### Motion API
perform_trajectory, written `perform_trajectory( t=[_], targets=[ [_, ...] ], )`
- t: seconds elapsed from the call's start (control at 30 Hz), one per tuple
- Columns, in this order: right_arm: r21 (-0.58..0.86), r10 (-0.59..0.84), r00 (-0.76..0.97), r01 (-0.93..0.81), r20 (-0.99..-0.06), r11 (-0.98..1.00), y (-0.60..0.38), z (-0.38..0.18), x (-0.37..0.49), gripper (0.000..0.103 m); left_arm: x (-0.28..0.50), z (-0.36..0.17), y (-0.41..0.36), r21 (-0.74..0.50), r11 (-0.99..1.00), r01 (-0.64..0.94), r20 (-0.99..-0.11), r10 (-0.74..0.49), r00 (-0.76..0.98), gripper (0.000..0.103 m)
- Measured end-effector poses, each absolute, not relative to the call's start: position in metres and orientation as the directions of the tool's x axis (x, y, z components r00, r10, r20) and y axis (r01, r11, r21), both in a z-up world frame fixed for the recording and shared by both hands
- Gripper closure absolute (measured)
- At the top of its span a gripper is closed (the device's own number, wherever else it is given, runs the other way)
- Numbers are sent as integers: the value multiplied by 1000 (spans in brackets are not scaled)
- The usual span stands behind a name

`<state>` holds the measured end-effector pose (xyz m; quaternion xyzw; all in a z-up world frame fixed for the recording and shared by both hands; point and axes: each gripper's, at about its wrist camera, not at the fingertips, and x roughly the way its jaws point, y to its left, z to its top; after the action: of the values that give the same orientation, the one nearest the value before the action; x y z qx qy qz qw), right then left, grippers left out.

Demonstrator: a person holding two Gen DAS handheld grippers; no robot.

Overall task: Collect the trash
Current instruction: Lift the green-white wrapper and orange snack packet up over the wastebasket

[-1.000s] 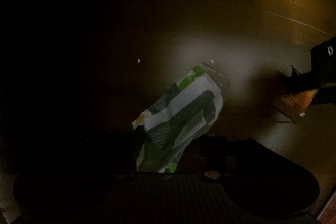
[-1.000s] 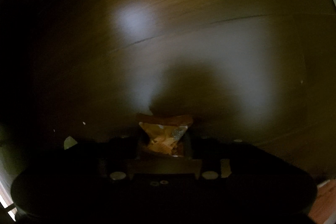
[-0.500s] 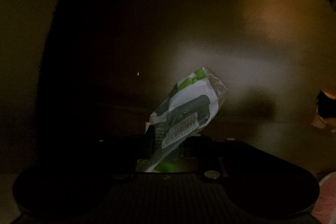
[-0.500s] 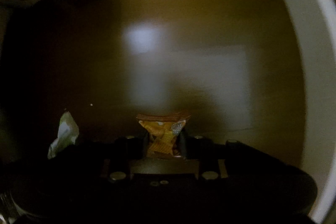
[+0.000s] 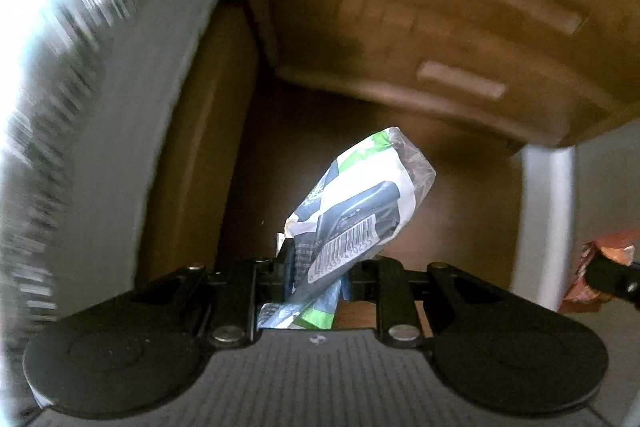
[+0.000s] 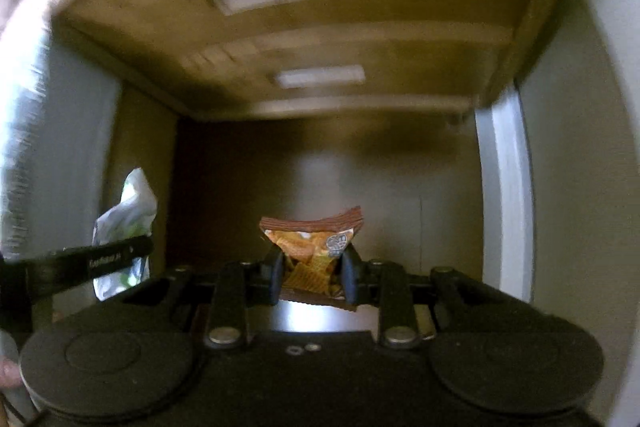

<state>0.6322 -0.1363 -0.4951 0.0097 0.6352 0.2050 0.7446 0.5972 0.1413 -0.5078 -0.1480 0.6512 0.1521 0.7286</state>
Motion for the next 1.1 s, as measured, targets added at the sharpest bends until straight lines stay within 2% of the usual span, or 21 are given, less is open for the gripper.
perform_trajectory(
  t=[0.47, 0.7, 0.87, 1.1],
  targets=[
    [306, 442, 332, -389, -833, 869, -112, -212, 683, 76, 661, -214, 171, -156, 934, -320, -943, -44, 331, 82],
    [283, 446, 486, -373, -751, 884, -109, -101, 709, 76, 698, -107, 185, -194, 957, -215, -889, -79, 452, 82],
    [265, 446, 543, -381, -712, 886, -114, -56, 733, 76, 736, -53, 177, -189, 974, -127, -849, -97, 520, 82],
    [203, 456, 557, -456, -694, 866, -107, -38, 805, 76, 821, -31, 167, -211, 961, -177, -843, -87, 530, 82]
  ],
)
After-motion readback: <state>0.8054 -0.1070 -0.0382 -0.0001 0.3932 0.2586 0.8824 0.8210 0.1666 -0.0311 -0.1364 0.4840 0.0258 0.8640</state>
